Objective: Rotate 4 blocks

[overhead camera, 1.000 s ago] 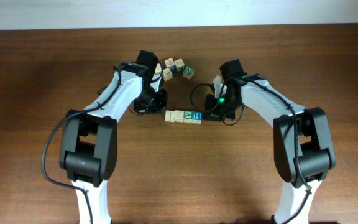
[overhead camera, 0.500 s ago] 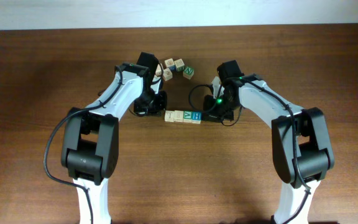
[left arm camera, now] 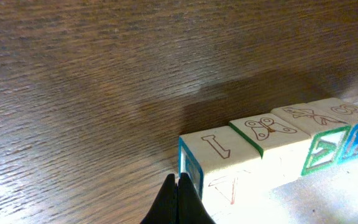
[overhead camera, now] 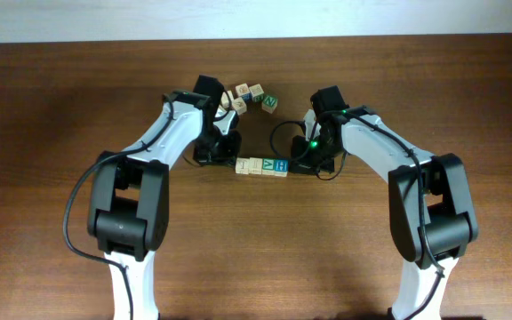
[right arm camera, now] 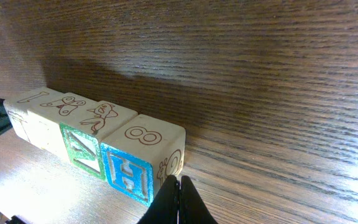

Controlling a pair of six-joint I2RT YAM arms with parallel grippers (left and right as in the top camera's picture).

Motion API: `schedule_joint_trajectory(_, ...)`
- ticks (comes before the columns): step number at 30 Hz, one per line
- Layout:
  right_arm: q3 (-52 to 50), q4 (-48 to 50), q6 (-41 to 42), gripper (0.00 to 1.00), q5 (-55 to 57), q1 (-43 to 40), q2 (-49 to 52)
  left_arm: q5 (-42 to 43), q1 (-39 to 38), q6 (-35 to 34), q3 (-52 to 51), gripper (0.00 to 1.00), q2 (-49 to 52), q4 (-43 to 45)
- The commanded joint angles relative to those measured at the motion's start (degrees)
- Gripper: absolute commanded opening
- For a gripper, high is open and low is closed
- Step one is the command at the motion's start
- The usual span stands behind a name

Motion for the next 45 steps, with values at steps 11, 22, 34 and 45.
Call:
schedule_joint_trajectory(11,-0.3,0.3,-0.3,0.04,-1.0,1.2,0.5,5.6,2.0,4.3,0.1,0.00,0.8,-1.6)
schedule_joint_trajectory(22,-0.2,0.4,-1.0,0.04,-3.8,1.3,-0.6,5.5,0.1,4.2,0.0,0.00,0.8,-0.7)
schedule_joint_trajectory(34,3.7,0.1,-1.0,0.04,-3.7,7.7,-4.7,5.5,0.1,4.2,0.0,0.00,0.8,-0.7)
schedule_joint_trajectory(45,11.5,-5.7,-2.1,0.04,5.4,14.7,-6.3,5.6,0.1,4.1,0.0,0.00,0.8,-0.7)
